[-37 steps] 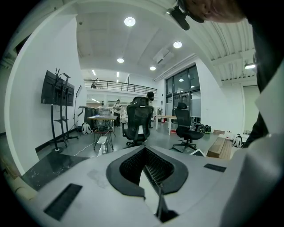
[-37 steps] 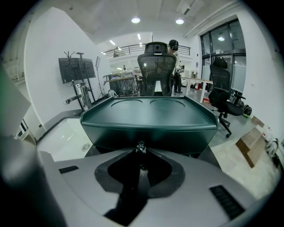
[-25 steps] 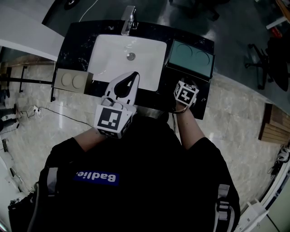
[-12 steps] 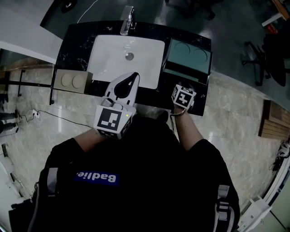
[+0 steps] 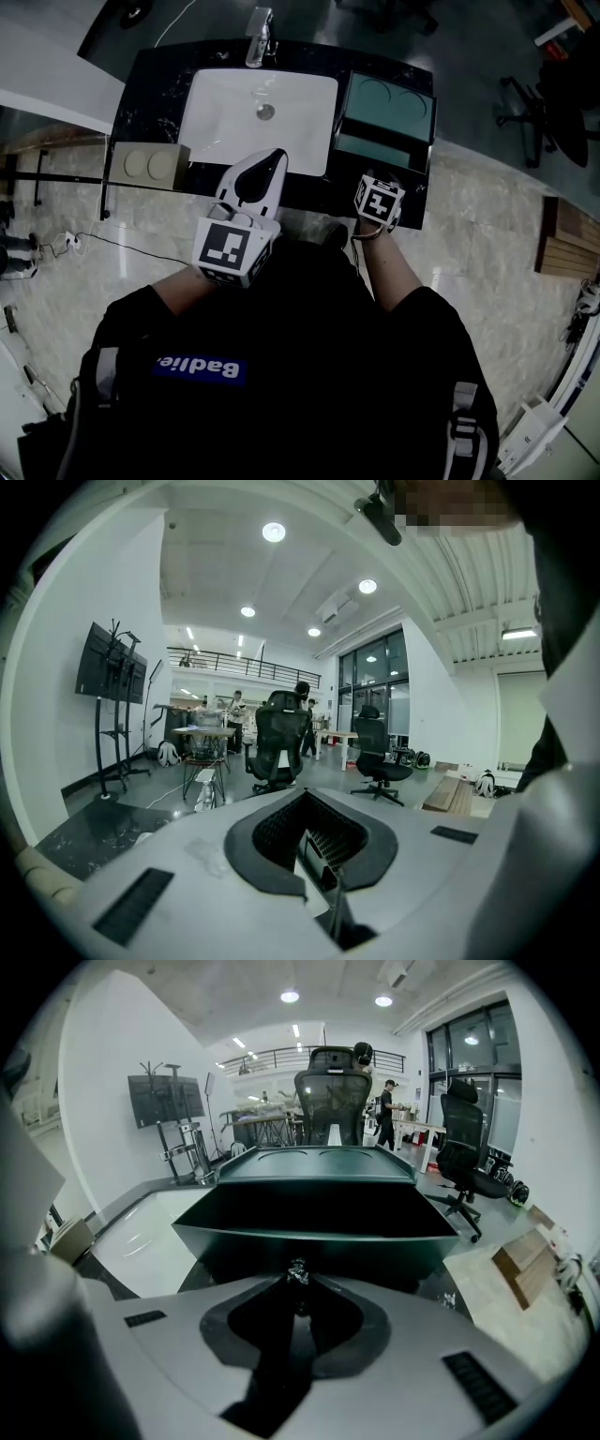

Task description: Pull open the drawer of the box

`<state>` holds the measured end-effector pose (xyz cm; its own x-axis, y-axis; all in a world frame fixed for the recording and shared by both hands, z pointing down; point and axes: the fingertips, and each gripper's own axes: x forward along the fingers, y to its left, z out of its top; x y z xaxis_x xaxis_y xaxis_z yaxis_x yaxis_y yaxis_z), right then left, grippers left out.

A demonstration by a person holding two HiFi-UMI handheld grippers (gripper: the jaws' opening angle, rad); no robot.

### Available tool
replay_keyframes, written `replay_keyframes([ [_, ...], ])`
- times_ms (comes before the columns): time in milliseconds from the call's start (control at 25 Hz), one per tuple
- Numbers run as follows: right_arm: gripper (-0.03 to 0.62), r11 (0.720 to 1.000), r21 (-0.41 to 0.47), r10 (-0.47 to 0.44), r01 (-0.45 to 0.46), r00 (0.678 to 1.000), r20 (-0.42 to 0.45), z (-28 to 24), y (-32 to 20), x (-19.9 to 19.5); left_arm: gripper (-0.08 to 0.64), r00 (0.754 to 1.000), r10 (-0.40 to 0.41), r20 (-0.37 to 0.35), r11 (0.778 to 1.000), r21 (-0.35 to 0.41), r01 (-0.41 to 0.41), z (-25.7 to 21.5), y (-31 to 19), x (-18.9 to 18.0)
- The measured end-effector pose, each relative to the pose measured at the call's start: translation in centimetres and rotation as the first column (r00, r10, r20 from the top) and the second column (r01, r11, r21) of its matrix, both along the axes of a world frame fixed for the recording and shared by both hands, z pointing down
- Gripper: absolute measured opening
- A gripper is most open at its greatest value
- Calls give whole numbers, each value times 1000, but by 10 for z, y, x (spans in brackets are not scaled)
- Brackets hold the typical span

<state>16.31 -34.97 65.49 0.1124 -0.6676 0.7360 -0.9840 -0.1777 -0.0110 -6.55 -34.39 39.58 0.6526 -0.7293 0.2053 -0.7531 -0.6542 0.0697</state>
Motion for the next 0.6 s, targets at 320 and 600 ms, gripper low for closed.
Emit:
replay_keyframes([
  [320, 67, 1000, -10, -12, 12, 1000, -6, 1, 15, -6, 0, 1000, 11, -12, 1000, 0, -11, 0, 9, 0],
  [600, 67, 1000, -22, -22, 22, 1000, -1, 3, 23, -7, 0, 1000, 7, -12, 1000, -3, -7, 1, 12, -1],
])
